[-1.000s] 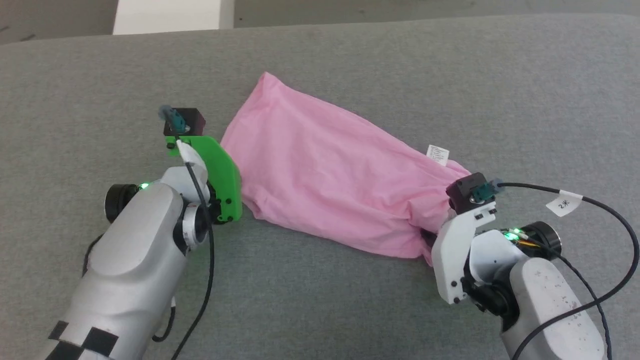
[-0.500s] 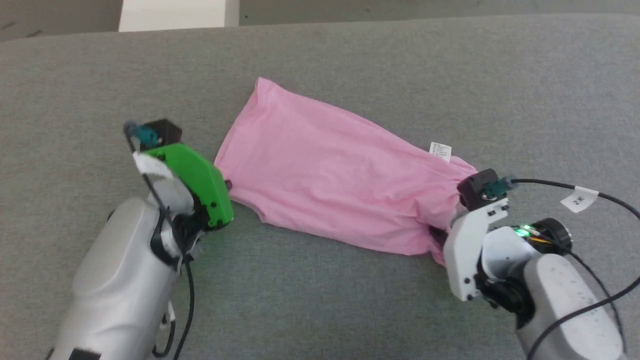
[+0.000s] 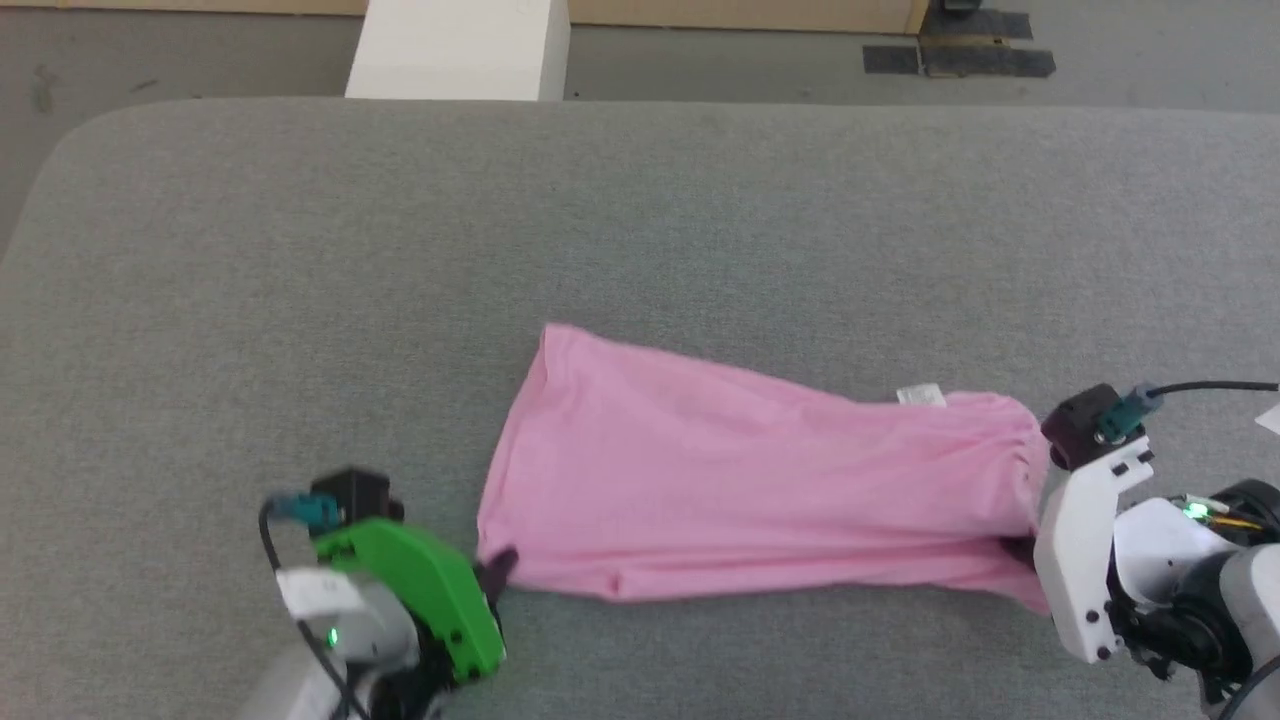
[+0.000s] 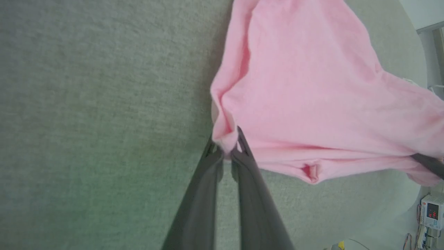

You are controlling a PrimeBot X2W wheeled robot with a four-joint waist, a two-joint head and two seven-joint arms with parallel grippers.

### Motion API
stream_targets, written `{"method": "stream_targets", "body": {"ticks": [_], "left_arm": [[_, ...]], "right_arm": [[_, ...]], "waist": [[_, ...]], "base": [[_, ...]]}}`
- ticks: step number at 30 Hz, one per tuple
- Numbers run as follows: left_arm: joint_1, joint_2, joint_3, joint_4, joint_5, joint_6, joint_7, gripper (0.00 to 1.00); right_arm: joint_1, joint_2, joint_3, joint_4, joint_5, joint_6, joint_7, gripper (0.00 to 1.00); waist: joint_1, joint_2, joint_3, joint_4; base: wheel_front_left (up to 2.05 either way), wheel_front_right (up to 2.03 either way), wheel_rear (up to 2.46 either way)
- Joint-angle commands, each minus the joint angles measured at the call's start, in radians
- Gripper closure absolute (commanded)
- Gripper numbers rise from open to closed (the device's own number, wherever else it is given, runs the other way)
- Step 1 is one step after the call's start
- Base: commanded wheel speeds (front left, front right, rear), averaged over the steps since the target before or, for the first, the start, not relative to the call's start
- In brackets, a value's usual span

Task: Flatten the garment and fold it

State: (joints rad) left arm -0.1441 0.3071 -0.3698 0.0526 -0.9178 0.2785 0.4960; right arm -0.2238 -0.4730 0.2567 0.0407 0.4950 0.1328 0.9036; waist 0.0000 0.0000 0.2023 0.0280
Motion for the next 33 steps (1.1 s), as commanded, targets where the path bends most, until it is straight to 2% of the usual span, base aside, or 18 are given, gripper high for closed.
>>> {"method": "stream_targets", "body": {"ticks": [1,5,6,7,8,12,14,19,22,24,27,33], "left_arm": [[0.037,0.009,0.008,-0.011,-0.003,0.02,-0.01,1.0],[0.104,-0.002,-0.005,-0.059,-0.008,0.04,-0.013,1.0],[0.109,-0.005,-0.005,-0.068,-0.008,0.04,-0.021,0.86],[0.111,-0.007,-0.004,-0.074,-0.006,0.039,-0.029,0.13],[0.11,-0.005,-0.004,-0.076,-0.002,0.038,-0.032,0.0],[0.086,0.006,0.017,-0.098,0.011,0.032,-0.063,0.0],[0.058,0.032,0.046,-0.121,0.048,0.019,-0.123,0.0],[-0.018,0.106,0.089,-0.141,0.209,-0.053,-0.367,0.0],[-0.053,0.121,0.084,-0.123,0.324,-0.084,-0.549,0.0],[-0.063,0.112,0.079,-0.084,0.376,-0.092,-0.66,0.0],[-0.07,0.087,0.077,-0.038,0.415,-0.095,-0.731,0.0],[-0.077,0.037,0.102,-0.021,0.492,-0.098,-0.757,0.0]], "right_arm": [[0.018,-0.021,-0.002,0.001,0.004,-0.002,0.013,1.0],[0.037,-0.03,-0.009,0.013,0.01,-0.002,0.022,1.0],[0.043,-0.025,-0.012,0.018,0.011,-0.002,0.019,0.98],[0.047,-0.02,-0.016,0.022,0.011,-0.002,0.009,0.07],[0.05,-0.016,-0.017,0.024,0.01,-0.002,0.004,0.0],[0.076,0.025,-0.067,0.025,0.019,-0.002,-0.038,0.0],[0.09,0.051,-0.113,0.006,0.02,-0.002,-0.063,0.0],[0.11,0.113,-0.215,-0.054,-0.032,-0.002,-0.09,0.0],[0.105,0.148,-0.255,-0.062,-0.068,-0.002,-0.071,0.0],[0.088,0.171,-0.272,-0.066,-0.1,-0.002,-0.062,0.0],[0.063,0.189,-0.259,-0.048,-0.13,-0.002,-0.044,0.0],[0.003,0.199,-0.203,0.049,-0.172,-0.002,-0.051,0.0]], "waist": [[0.0,0.0,-0.014,0.01],[0.0,0.0,-0.025,0.018],[0.0,0.0,-0.027,0.019],[0.0,0.0,-0.032,0.02],[0.0,0.0,-0.035,0.019],[0.0,0.0,-0.055,0.017],[0.0,0.0,-0.063,0.012],[0.0,0.0,-0.064,-0.003],[0.0,0.0,-0.053,-0.002],[0.0,0.0,-0.041,-0.004],[0.0,0.0,-0.025,-0.004],[0.0,0.0,0.003,-0.001]], "base": [[0.0,0.0,0.0],[0.0,0.0,0.0],[0.0,0.0,0.0],[0.0,0.0,0.0],[0.0,0.0,0.0],[0.0,0.0,0.0],[0.0,0.0,0.0],[0.0,0.0,0.0],[0.0,0.0,0.0],[0.0,0.0,0.0],[0.0,0.0,0.0],[0.0,0.0,0.0]]}}
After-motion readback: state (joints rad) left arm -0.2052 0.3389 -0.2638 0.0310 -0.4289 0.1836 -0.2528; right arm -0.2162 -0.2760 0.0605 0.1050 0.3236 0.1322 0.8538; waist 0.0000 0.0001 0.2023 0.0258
